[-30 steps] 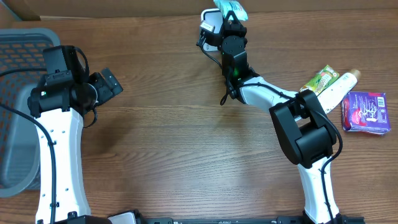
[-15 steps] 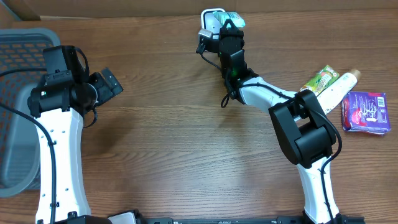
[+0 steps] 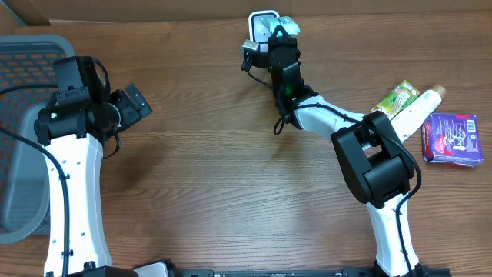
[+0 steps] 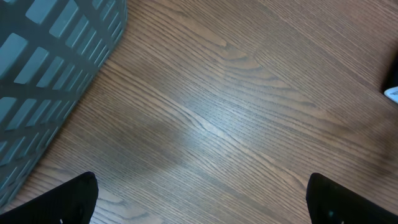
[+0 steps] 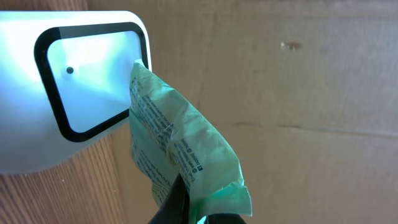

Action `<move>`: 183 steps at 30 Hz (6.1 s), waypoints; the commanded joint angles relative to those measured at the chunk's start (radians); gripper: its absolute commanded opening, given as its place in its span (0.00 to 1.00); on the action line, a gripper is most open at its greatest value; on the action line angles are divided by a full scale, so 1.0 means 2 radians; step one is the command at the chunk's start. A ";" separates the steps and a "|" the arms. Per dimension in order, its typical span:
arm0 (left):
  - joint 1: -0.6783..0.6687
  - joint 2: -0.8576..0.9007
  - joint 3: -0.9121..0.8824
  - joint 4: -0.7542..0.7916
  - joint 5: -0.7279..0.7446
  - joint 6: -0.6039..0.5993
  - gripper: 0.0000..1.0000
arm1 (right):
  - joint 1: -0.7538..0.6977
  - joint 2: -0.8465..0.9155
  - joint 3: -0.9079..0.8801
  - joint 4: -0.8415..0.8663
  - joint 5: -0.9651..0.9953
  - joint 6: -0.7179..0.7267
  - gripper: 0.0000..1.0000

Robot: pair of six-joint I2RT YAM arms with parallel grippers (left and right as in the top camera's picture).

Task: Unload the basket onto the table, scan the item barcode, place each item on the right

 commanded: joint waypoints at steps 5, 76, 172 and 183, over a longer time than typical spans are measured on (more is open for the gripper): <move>-0.001 0.002 0.007 0.001 -0.005 -0.007 1.00 | 0.002 0.003 0.009 -0.010 -0.012 -0.053 0.04; -0.001 0.002 0.007 0.001 -0.005 -0.007 1.00 | -0.409 -0.394 -0.154 -0.666 -0.275 1.005 0.81; -0.001 0.002 0.007 0.000 -0.005 -0.007 1.00 | -0.226 -0.997 -0.553 -0.390 -0.405 0.685 1.00; -0.001 0.002 0.007 0.001 -0.005 -0.007 0.99 | -0.224 -1.082 -0.681 -0.264 -0.400 0.685 1.00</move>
